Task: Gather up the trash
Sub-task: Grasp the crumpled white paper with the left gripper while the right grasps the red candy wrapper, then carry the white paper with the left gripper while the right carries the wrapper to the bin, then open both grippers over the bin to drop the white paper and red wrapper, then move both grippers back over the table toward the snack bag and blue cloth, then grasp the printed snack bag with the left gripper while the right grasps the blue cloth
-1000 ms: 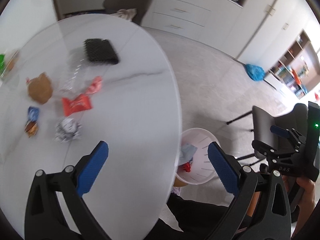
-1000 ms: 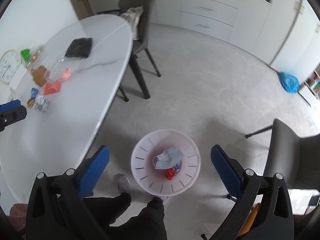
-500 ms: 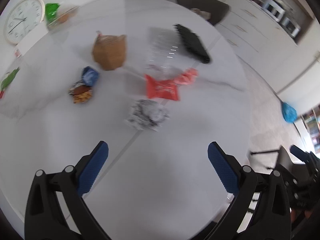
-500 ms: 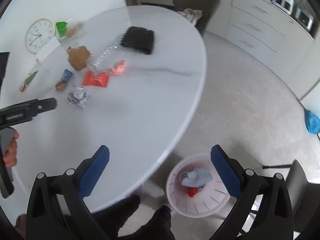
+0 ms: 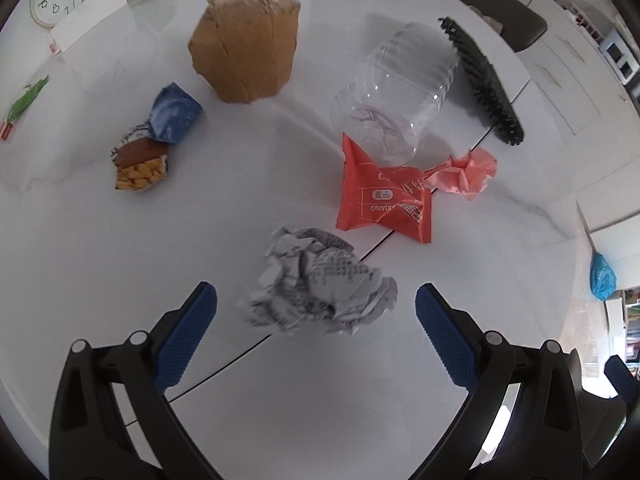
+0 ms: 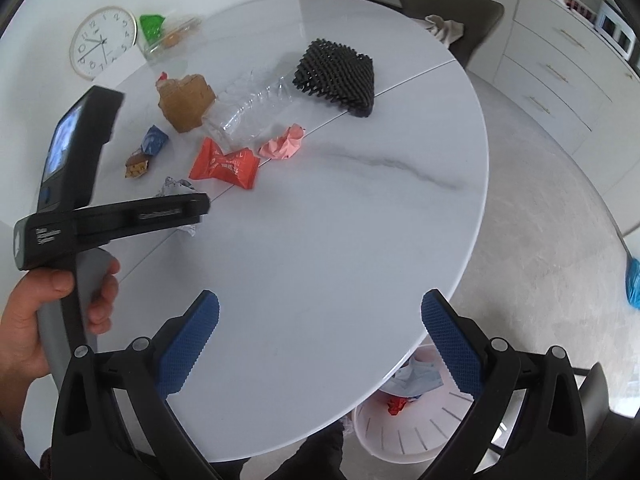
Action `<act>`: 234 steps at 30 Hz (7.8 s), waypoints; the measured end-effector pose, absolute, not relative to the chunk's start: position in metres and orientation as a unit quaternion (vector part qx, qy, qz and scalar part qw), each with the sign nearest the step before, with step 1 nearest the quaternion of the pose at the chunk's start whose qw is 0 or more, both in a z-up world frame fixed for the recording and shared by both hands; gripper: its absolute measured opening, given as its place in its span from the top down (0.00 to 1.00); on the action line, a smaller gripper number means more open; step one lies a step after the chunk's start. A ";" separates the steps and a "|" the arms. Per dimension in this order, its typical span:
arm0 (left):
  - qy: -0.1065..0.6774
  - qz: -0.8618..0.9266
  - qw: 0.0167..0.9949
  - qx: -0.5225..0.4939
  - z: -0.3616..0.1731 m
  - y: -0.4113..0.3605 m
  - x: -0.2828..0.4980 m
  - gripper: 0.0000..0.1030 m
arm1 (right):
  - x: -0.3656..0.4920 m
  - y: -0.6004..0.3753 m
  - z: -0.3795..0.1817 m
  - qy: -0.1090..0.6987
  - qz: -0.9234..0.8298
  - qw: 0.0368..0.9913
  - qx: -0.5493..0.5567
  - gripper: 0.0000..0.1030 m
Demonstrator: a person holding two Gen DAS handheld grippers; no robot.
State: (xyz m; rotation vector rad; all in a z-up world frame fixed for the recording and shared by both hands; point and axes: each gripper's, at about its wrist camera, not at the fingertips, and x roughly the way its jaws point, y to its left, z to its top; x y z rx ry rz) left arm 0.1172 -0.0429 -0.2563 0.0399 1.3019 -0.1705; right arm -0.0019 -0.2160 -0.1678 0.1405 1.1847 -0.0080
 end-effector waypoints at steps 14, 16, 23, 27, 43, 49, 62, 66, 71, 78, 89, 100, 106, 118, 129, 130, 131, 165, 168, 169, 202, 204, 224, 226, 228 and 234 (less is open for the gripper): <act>0.602 -0.075 0.795 0.008 -0.263 -0.037 0.120 0.47 | 0.020 -0.230 -0.179 0.565 0.016 0.822 0.061 0.02; 0.599 -0.076 0.797 0.011 -0.260 -0.033 0.119 0.48 | 0.024 -0.228 -0.180 0.566 0.025 0.822 0.061 0.02; 0.585 -0.087 0.807 0.014 -0.236 -0.002 0.108 0.48 | 0.064 -0.192 -0.183 0.544 0.132 0.828 0.009 0.03; 0.574 -0.087 0.814 0.025 -0.222 0.023 0.095 0.47 | 0.090 -0.156 -0.188 0.528 0.212 0.818 -0.082 0.07; 0.589 -0.067 0.805 -0.003 -0.227 0.069 0.104 0.47 | 0.166 -0.096 -0.248 0.559 0.322 0.727 -0.233 0.35; 0.585 -0.074 0.808 0.011 -0.224 0.072 0.105 0.46 | 0.178 -0.089 -0.247 0.572 0.321 0.716 -0.236 0.60; 0.557 -0.121 0.820 0.046 -0.191 0.052 0.076 0.46 | 0.127 -0.131 -0.182 0.555 0.258 0.789 -0.052 0.63; 0.536 -0.159 0.825 0.084 -0.175 0.027 0.053 0.46 | 0.076 -0.166 -0.163 0.550 0.213 0.808 0.003 0.63; 0.521 -0.227 0.815 0.113 -0.162 -0.016 0.017 0.46 | -0.017 -0.219 -0.156 0.552 0.135 0.822 0.045 0.63; 0.510 -0.326 0.779 0.166 -0.161 -0.083 -0.035 0.46 | -0.113 -0.269 -0.168 0.555 0.033 0.824 0.112 0.63; 0.485 -0.449 0.711 0.241 -0.163 -0.175 -0.101 0.46 | -0.215 -0.328 -0.169 0.528 -0.098 0.824 0.180 0.62; 0.503 -0.562 0.590 0.289 -0.210 -0.266 -0.154 0.39 | -0.273 -0.376 -0.160 0.495 -0.196 0.817 0.220 0.62; 0.508 -0.567 0.574 0.302 -0.222 -0.277 -0.157 0.18 | -0.276 -0.380 -0.161 0.487 -0.204 0.818 0.230 0.62; 0.495 -0.490 0.670 0.258 -0.161 -0.235 -0.119 0.07 | -0.273 -0.382 -0.165 0.492 -0.199 0.815 0.232 0.61; 0.512 -0.437 0.710 0.206 -0.143 -0.195 -0.087 0.07 | -0.247 -0.364 -0.193 0.520 -0.175 0.804 0.229 0.43; 0.512 -0.436 0.711 0.206 -0.143 -0.193 -0.086 0.07 | -0.245 -0.362 -0.197 0.526 -0.173 0.801 0.229 0.26; 0.512 -0.435 0.712 0.207 -0.143 -0.192 -0.085 0.07 | -0.241 -0.359 -0.201 0.533 -0.179 0.796 0.224 0.15; 0.525 -0.314 0.780 0.131 -0.150 -0.091 -0.012 0.07 | -0.141 -0.305 -0.163 0.533 -0.143 0.818 0.162 0.02; 0.525 -0.272 0.798 0.120 -0.156 -0.059 0.016 0.07 | -0.111 -0.286 -0.160 0.535 -0.114 0.824 0.148 0.02; 0.522 -0.254 0.805 0.120 -0.158 -0.048 0.025 0.07 | -0.102 -0.279 -0.159 0.535 -0.105 0.826 0.143 0.02; 0.541 0.000 0.841 -0.002 -0.275 0.075 0.205 0.21 | 0.095 -0.143 -0.162 0.547 0.083 0.831 0.058 0.02; 0.538 -0.003 0.843 0.000 -0.275 0.075 0.205 0.26 | 0.097 -0.142 -0.162 0.547 0.086 0.831 0.059 0.02; 0.522 -0.033 0.851 -0.047 -0.243 0.149 0.178 0.61 | 0.181 -0.036 -0.194 0.529 0.172 0.830 0.046 0.08; 0.518 -0.028 0.854 -0.039 -0.233 0.158 0.168 0.61 | 0.199 -0.018 -0.206 0.532 0.174 0.827 0.055 0.13; 0.519 -0.023 0.854 -0.034 -0.225 0.167 0.158 0.61 | 0.211 -0.006 -0.215 0.536 0.174 0.824 0.060 0.18; 0.533 -0.014 0.845 -0.051 -0.216 0.195 0.139 0.61 | 0.245 0.022 -0.234 0.548 0.144 0.823 0.040 0.28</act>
